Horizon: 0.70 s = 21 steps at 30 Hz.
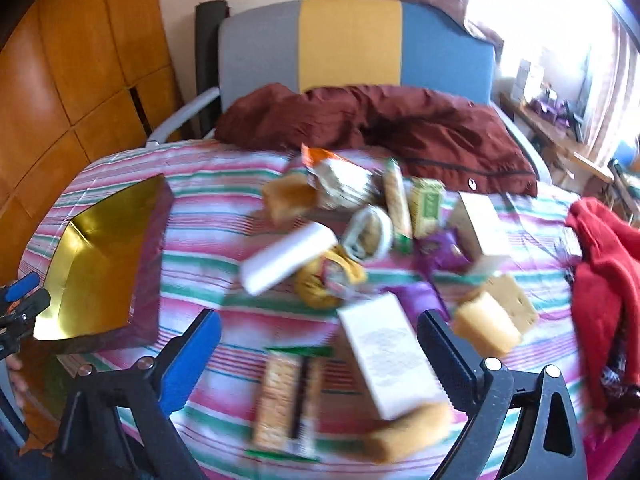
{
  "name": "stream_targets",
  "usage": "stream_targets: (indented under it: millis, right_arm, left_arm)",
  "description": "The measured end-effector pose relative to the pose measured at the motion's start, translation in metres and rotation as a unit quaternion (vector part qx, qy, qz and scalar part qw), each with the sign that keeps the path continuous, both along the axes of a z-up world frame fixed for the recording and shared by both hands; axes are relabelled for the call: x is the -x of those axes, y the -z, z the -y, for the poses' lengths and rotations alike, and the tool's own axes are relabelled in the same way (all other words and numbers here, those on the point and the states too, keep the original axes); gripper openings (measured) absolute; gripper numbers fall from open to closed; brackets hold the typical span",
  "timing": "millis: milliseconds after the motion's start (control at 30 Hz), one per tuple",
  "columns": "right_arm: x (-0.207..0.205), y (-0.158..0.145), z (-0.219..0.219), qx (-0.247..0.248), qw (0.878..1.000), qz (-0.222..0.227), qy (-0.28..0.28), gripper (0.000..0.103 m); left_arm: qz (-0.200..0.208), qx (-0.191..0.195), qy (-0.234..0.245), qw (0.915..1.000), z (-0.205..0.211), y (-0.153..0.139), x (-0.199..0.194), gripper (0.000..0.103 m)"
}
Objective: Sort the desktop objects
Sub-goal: 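Reach the left gripper to the white soap bar and grasp it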
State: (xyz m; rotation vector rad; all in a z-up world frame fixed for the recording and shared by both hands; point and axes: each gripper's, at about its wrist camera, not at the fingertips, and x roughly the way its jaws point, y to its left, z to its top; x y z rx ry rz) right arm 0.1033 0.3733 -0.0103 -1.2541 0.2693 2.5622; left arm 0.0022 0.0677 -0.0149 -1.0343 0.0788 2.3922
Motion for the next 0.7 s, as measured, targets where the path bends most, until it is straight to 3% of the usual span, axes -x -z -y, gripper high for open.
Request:
stream_targets:
  millis: [167,333,600,700]
  right_arm:
    - [-0.009,0.014,-0.027,-0.001,0.999,0.040,0.002,0.098]
    - [0.001,0.037,-0.031,0.015,0.996,0.087,-0.027,0.079]
    - [0.023,0.068,-0.038,0.009,0.990,0.136,-0.035,0.077]
    - [0.025,0.076,-0.039,0.009,0.987,0.156,-0.036,0.056]
  left_arm:
    - [0.018,-0.004,0.021,0.9996,-0.019,0.001,0.002,0.094]
    - [0.037,-0.008,0.052,0.9979,-0.042,-0.003,0.004,0.093]
    - [0.070,-0.007,0.118,0.9905,-0.089,-0.002,0.013,0.093]
    - [0.076,0.000,0.146,0.9863,-0.114,0.001,0.016,0.093]
